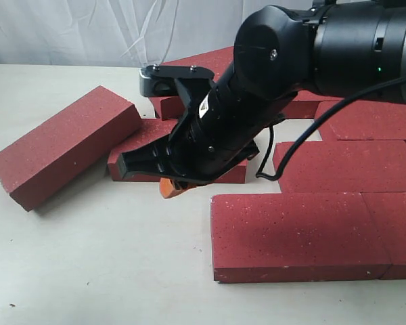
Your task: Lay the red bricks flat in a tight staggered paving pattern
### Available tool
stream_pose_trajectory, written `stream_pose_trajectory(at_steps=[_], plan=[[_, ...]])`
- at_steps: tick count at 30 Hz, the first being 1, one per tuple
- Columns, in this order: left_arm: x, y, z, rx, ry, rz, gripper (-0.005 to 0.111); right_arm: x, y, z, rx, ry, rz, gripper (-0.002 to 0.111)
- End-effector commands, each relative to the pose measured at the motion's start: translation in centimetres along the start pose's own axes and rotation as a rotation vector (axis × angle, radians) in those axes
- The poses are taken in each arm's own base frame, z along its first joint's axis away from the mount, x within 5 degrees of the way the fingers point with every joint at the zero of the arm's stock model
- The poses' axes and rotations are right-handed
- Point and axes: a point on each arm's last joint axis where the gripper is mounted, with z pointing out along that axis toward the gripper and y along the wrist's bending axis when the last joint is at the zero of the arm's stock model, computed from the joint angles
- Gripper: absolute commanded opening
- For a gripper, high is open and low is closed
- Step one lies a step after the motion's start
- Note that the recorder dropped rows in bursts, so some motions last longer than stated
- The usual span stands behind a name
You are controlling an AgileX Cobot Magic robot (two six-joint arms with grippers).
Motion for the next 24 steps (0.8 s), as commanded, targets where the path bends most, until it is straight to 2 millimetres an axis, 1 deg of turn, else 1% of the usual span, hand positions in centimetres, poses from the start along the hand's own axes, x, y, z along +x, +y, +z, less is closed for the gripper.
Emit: stream_pose_trajectory(at_steps=[1, 10, 13, 16, 24], plan=[[0.1, 0.0, 0.0, 0.001, -0.005, -0.003, 0.0, -0.1, -0.2, -0.3, 0.002, -0.023, 0.0, -0.001], [0.1, 0.0, 0.0, 0.001, -0.009, -0.003, 0.0, -0.2, -0.3, -0.3, 0.01, -0.028, -0.01, -0.001], [-0.2, 0.0, 0.0, 0.001, -0.039, -0.006, 0.0, -0.2, -0.3, -0.3, 0.014, -0.031, -0.014, -0.001], [-0.9, 0.0, -0.1, 0.0, -0.114, -0.006, 0.0, -0.2, -0.3, -0.3, 0.014, -0.034, -0.015, -0.001], [-3.4, 0.0, -0.7, -0.003, -0.395, -0.006, 0.0, -0.2, -0.3, -0.3, 0.015, -0.03, -0.015, -0.001]])
